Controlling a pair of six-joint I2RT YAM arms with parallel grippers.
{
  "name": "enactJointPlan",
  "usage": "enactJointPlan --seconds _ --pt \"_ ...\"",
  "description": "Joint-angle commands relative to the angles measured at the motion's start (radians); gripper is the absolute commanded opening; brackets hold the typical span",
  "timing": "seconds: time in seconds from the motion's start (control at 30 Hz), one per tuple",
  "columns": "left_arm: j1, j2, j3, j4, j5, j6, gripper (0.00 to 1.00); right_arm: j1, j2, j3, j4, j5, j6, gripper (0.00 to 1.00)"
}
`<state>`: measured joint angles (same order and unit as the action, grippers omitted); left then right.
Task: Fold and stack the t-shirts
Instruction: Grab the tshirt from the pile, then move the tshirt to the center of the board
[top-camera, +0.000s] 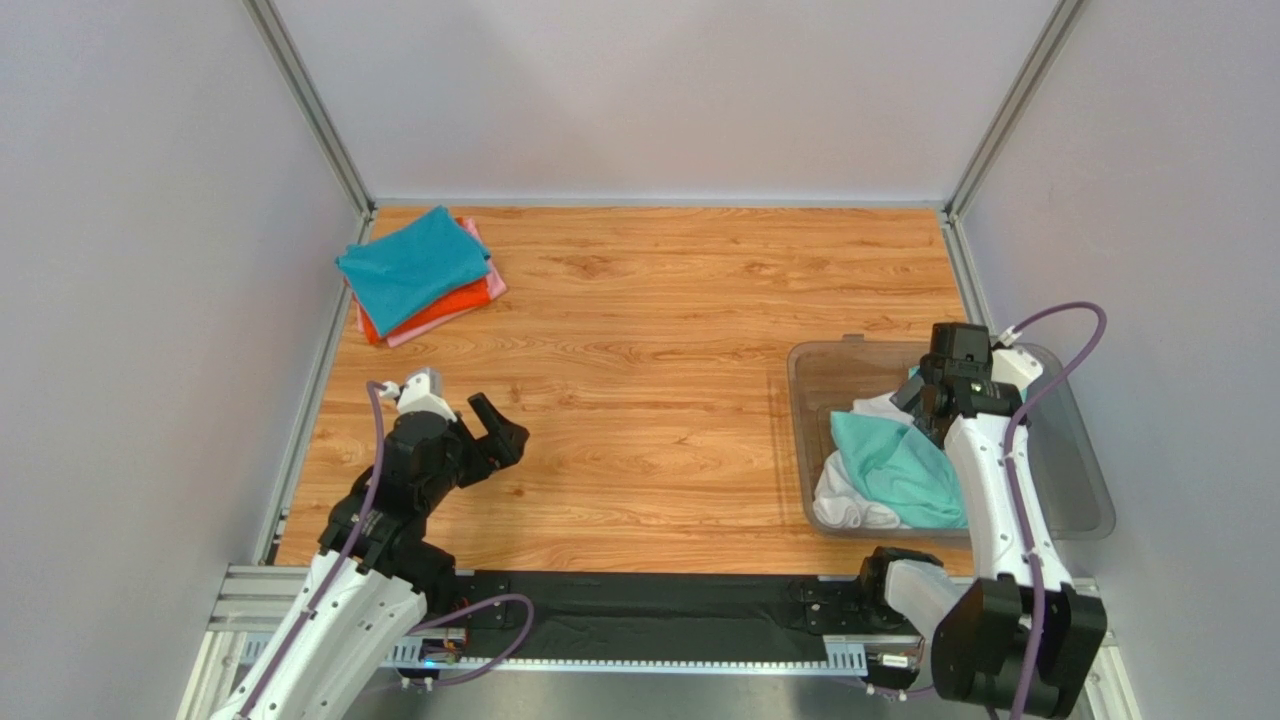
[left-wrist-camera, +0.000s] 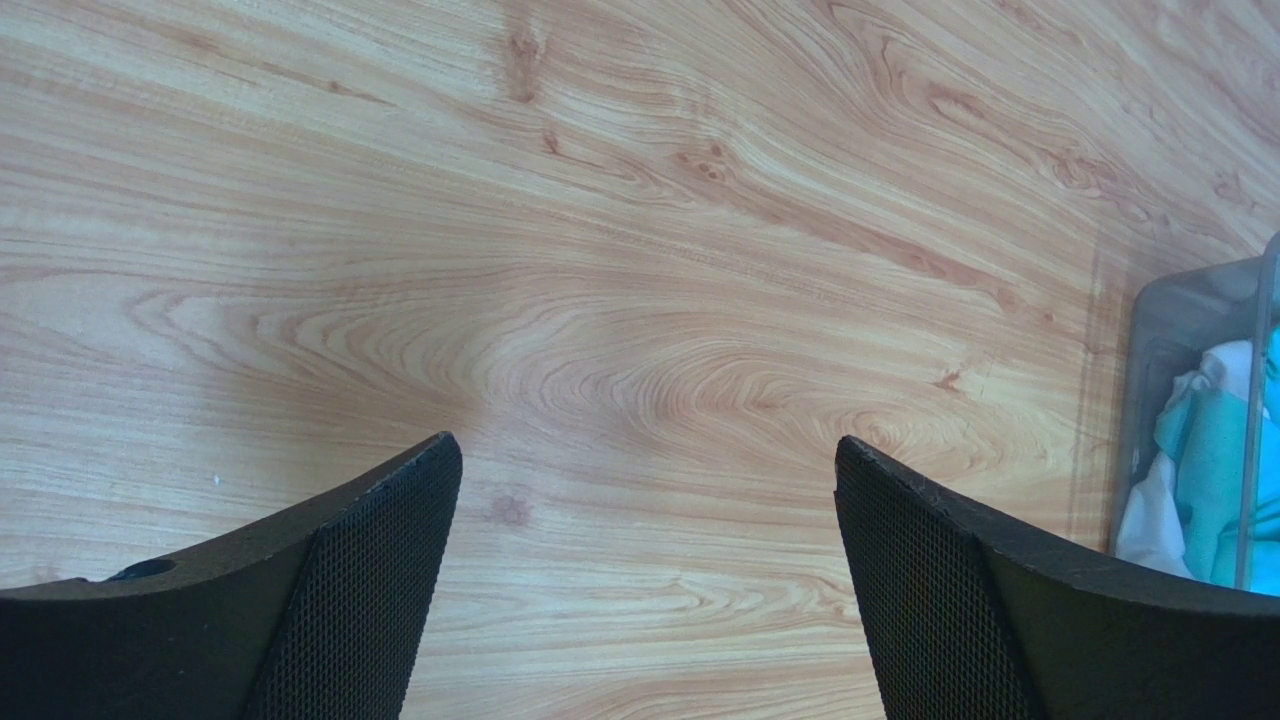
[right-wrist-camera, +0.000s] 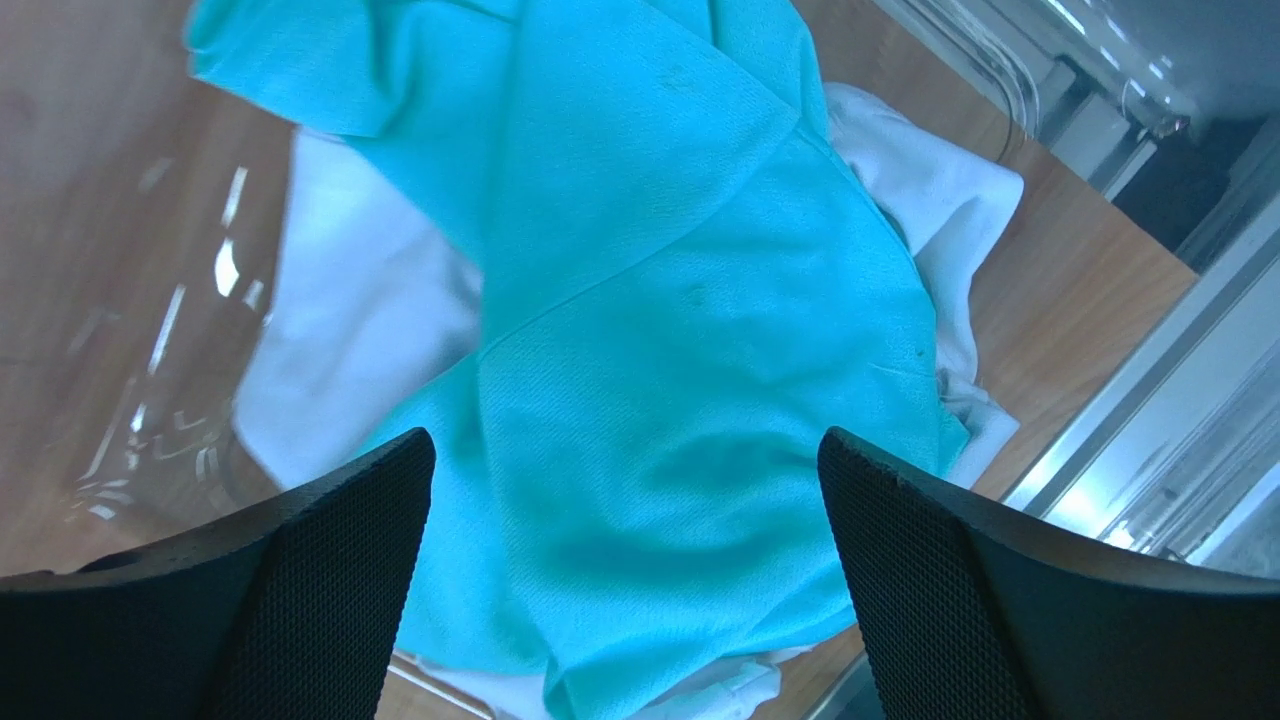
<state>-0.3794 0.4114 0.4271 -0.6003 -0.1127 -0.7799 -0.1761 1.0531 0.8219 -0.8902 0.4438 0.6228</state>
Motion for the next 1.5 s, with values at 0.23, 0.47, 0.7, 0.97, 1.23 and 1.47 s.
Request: enactJointPlan --seconds 0.23,0.47,0.7,0.97,1.23,1.47 --pt "-0.003 0.040 -0.004 0.046 -0.001 0.034 1.00 -0.177 0.202 -0.076 0.174 -0.151 -0.049 0.98" --pt "-0.003 0.035 -0.004 0.045 0.002 0.037 1.00 -0.181 0.202 -0.098 0.212 -0.217 -0.067 0.18" --pt "-0.003 0.027 -0.004 0.046 0.018 0.034 1.00 -0.181 0.007 -0.023 0.104 -0.221 -0.084 0.04" --pt "-0.003 0.017 -0.008 0.046 0.024 0.030 1.00 -0.180 -0.192 0.187 -0.041 -0.293 -0.113 0.00" --pt "-0.003 0.004 -0.008 0.045 0.031 0.027 1.00 -0.136 -0.190 0.584 -0.145 -0.473 -0.149 0.00" --pt "-0.003 -0.016 -0.016 0.051 0.036 0.021 1.00 -0.050 -0.139 0.802 -0.142 -0.683 -0.129 0.00"
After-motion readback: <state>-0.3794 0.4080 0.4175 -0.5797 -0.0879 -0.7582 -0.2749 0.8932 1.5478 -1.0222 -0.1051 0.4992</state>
